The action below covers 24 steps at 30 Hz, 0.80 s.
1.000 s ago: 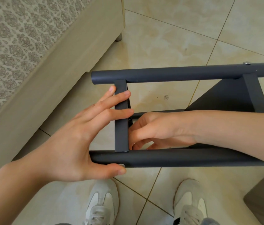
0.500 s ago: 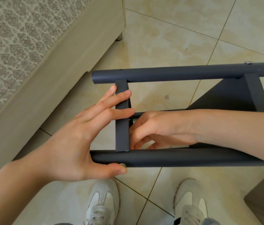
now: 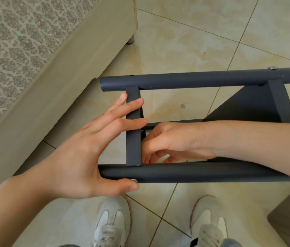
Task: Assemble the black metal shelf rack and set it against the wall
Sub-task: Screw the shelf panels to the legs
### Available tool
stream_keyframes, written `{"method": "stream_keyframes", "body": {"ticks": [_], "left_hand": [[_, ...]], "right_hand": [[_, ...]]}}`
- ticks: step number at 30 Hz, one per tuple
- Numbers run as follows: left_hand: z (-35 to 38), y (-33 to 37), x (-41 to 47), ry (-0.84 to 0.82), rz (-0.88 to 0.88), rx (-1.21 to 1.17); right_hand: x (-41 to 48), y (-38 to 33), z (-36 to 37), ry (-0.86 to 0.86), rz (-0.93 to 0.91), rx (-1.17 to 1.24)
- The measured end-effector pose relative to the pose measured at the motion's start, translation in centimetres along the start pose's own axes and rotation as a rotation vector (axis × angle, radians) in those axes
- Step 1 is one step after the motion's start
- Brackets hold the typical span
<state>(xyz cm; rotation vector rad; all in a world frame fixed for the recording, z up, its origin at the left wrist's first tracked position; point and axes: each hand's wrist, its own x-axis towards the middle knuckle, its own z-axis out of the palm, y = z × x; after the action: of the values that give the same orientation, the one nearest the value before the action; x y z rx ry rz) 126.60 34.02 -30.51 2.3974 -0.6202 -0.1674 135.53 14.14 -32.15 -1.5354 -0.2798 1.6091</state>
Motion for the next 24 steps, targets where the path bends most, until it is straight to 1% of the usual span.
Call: {"method": "stream_keyframes", "body": {"ticks": [4,9,14,19,24], "left_hand": [[-0.02,0.02,0.07,-0.001,0.004,-0.002],[-0.03,0.03,0.01,0.0,0.002,0.004],[-0.05,0.08,0.04,0.001,0.002,0.001],[-0.03,0.11,0.07,0.0,0.002,0.004],[0.02,0.07,0.09,0.002,0.001,0.001]], "right_hand": [[-0.13,-0.1,-0.21,-0.036,-0.011,0.061],[-0.06,-0.03,0.02,0.003,0.005,0.003],[-0.1,-0.11,-0.15,-0.032,0.0,0.067],[-0.1,-0.13,0.05,0.01,0.025,0.007],[-0.18,-0.18,-0.05,-0.04,0.021,0.089]]}}
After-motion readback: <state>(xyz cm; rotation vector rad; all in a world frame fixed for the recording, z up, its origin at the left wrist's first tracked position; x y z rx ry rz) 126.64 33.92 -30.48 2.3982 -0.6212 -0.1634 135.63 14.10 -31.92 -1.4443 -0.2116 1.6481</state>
